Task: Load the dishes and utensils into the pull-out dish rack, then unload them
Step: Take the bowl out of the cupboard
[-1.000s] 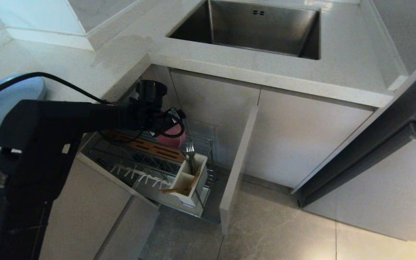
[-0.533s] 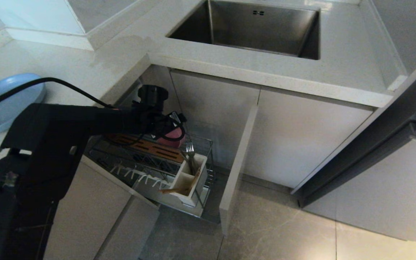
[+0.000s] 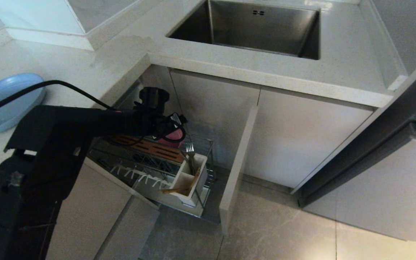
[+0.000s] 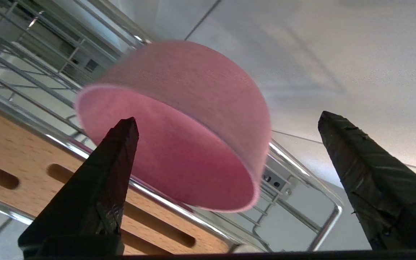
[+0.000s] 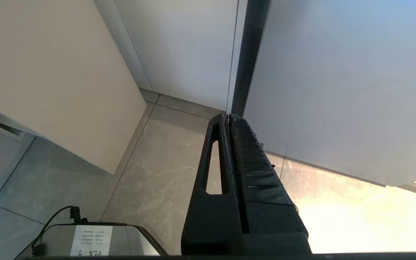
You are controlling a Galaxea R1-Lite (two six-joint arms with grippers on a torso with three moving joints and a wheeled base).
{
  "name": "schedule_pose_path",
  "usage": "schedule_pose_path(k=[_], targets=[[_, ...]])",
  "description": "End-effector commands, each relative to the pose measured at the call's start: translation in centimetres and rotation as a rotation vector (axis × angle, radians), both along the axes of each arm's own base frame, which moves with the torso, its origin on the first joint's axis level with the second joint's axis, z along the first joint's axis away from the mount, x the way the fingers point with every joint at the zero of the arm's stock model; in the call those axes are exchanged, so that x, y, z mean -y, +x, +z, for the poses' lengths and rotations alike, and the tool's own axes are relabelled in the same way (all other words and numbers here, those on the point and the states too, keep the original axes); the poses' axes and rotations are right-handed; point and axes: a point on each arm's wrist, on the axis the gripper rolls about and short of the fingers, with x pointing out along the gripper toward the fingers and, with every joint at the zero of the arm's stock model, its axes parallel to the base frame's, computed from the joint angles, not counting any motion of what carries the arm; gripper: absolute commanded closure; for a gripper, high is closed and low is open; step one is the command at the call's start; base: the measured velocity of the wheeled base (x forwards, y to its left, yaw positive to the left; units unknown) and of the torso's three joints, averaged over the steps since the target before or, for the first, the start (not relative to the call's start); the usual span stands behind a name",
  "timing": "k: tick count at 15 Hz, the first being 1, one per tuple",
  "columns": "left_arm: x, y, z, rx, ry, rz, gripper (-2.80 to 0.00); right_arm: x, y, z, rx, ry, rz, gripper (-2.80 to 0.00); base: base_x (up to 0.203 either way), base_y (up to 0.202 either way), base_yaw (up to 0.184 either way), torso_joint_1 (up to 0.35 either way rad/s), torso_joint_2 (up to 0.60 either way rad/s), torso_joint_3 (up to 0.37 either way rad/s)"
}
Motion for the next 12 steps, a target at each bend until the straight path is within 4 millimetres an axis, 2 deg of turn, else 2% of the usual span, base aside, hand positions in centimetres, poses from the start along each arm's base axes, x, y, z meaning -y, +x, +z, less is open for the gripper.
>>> schedule_pose_path(k=[1,10,11,12], targets=[[-0.03,0.01,-0.03,-0.001,-0.002,0.003,-2.8,0.0,0.01,-0.01,-0.001,0.0,0.0,0.0,0.0,0.0,0.0,0.0,0.0,0.0],[-0.07,-0.12,0.33,0.006,0.012,-0.003,-2.8,0.0,0.01,0.01,0.0,0.0,0.0,0.0,0.0,0.0,0.0,0.0,0.0,0.0],[-0.07,-0.12,0.33,0.006,0.012,-0.003,0.0,0.0,0.01,0.01,0.0,0.0,0.0,0.0,0.0,0.0,0.0,0.0,0.0,0.0],[-0.07,-0.12,0.33,0.006,0.012,-0.003,0.0,0.0,0.01,-0.01,-0.001,0.0,0.0,0.0,0.0,0.0,0.0,0.0,0.0,0.0]])
